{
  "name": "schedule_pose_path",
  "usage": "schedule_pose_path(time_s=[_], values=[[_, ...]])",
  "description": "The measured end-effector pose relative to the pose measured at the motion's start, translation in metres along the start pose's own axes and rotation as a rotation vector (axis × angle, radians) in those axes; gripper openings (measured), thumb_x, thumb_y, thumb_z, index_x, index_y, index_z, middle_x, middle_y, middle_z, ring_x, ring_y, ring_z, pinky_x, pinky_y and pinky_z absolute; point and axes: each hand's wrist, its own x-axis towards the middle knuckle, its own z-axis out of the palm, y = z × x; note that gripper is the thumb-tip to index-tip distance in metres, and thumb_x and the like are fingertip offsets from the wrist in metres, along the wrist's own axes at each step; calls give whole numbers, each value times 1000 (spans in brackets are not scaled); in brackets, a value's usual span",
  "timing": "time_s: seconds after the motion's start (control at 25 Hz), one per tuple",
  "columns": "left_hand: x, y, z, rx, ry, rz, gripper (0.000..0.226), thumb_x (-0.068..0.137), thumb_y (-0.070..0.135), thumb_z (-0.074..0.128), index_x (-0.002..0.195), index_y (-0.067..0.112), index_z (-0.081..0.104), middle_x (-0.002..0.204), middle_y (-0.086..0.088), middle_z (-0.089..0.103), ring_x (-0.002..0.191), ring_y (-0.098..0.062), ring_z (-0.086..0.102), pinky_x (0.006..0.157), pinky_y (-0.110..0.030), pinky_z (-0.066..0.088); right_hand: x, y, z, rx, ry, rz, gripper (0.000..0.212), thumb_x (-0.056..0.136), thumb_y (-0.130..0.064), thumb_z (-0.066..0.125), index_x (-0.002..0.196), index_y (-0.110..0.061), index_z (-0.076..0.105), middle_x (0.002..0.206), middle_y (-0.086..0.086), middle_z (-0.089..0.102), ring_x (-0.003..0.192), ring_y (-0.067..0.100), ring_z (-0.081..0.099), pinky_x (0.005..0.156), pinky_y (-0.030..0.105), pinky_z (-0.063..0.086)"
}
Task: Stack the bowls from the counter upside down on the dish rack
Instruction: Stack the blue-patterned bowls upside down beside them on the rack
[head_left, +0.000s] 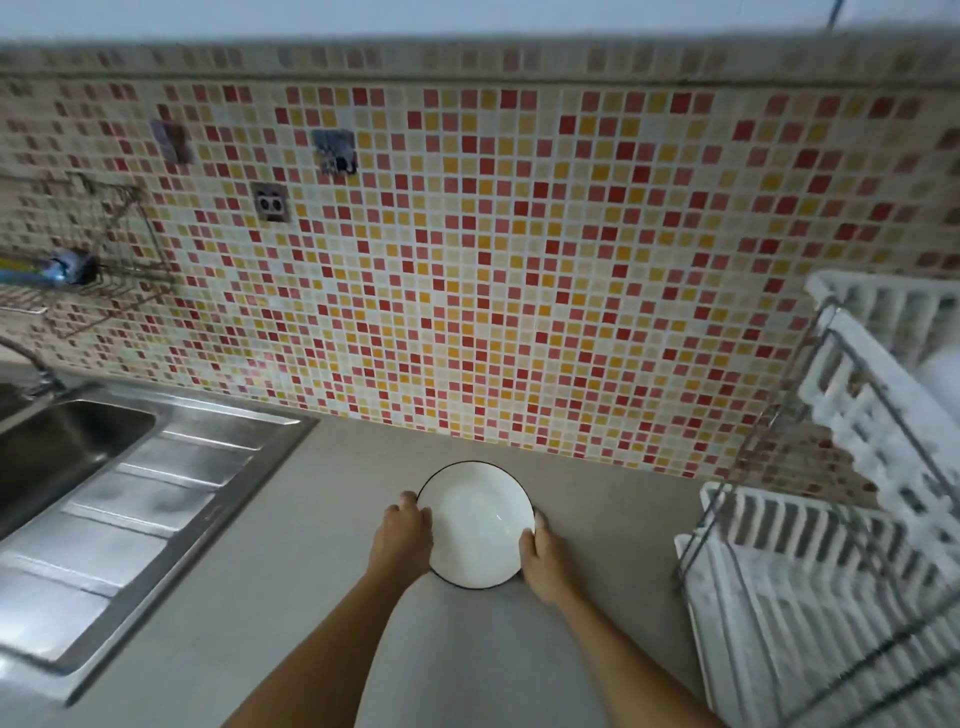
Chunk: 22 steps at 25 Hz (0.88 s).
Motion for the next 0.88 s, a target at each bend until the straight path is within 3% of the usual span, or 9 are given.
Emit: schedule_pose_path(time_s=[0.12, 0.24, 0.32, 0.36, 0.48, 0.56, 0.68, 0.8, 0.88], values=[[-50, -3, -21, 65, 50, 58, 26, 99, 16, 36, 116, -1, 45, 119, -23, 54, 106, -42, 57, 84, -45, 53, -54, -11, -16, 45, 16, -73, 39, 99, -15, 32, 138, -11, 38, 123, 14, 60, 89, 17, 53, 50, 4, 40], [-110, -10, -38, -57, 136, 128, 25, 99, 18, 33, 111, 2, 47, 106, -19, 54, 93, -41, 61, 75, -49, 58, -114, -23, -33, 43, 46, -163, 39, 99, -15, 35, 138, -13, 38, 124, 12, 59, 91, 15, 53, 51, 1, 42], [-147, -8, -52, -193, 193, 177, 28, 100, 25, 31, 105, 4, 49, 98, -15, 52, 88, -41, 61, 68, -50, 59, -145, -35, -50, 48, 57, -198, 42, 99, -17, 35, 140, -16, 34, 126, 12, 59, 95, 21, 58, 60, 9, 50], [-163, -4, -59, -244, 226, 205, 32, 100, 29, 30, 104, 4, 50, 98, -15, 52, 89, -40, 59, 69, -51, 58, -158, -43, -59, 35, 73, -217, 42, 99, -20, 36, 141, -17, 33, 126, 12, 59, 99, 24, 60, 70, 21, 54], [-206, 19, -86, -340, 355, 303, 42, 100, 36, 25, 107, 5, 53, 105, -17, 59, 100, -38, 56, 83, -43, 50, -198, -72, -93, 40, 127, -289, 44, 99, -32, 37, 140, -20, 31, 133, 6, 56, 115, 26, 56, 92, 33, 46], [-235, 43, -108, -431, 395, 398, 43, 101, 37, 23, 108, 5, 52, 99, -7, 57, 105, -32, 54, 82, -38, 40, -224, -93, -119, 107, 148, -343, 46, 98, -41, 36, 140, -24, 29, 134, -1, 53, 119, 22, 54, 97, 33, 42], [-271, 80, -132, -624, 456, 523, 41, 101, 40, 22, 98, 8, 47, 94, 1, 49, 103, -28, 51, 89, -47, 40, -258, -122, -162, 260, 189, -452, 43, 95, -51, 31, 133, -32, 29, 125, -9, 52, 115, 17, 53, 99, 38, 41], [-297, 116, -143, -823, 411, 585, 38, 98, 49, 19, 102, 21, 44, 95, 0, 49, 103, -29, 52, 92, -53, 48, -292, -144, -209, 307, 273, -530, 45, 96, -53, 21, 130, -25, 31, 126, 3, 50, 109, 17, 50, 104, 45, 39], [-317, 145, -146, -932, 339, 649, 46, 94, 58, 17, 117, 25, 41, 110, 1, 48, 114, -25, 49, 99, -54, 46, -312, -146, -244, 299, 312, -523, 51, 95, -53, 15, 130, -19, 30, 133, 11, 44, 111, 21, 48, 106, 43, 36]])
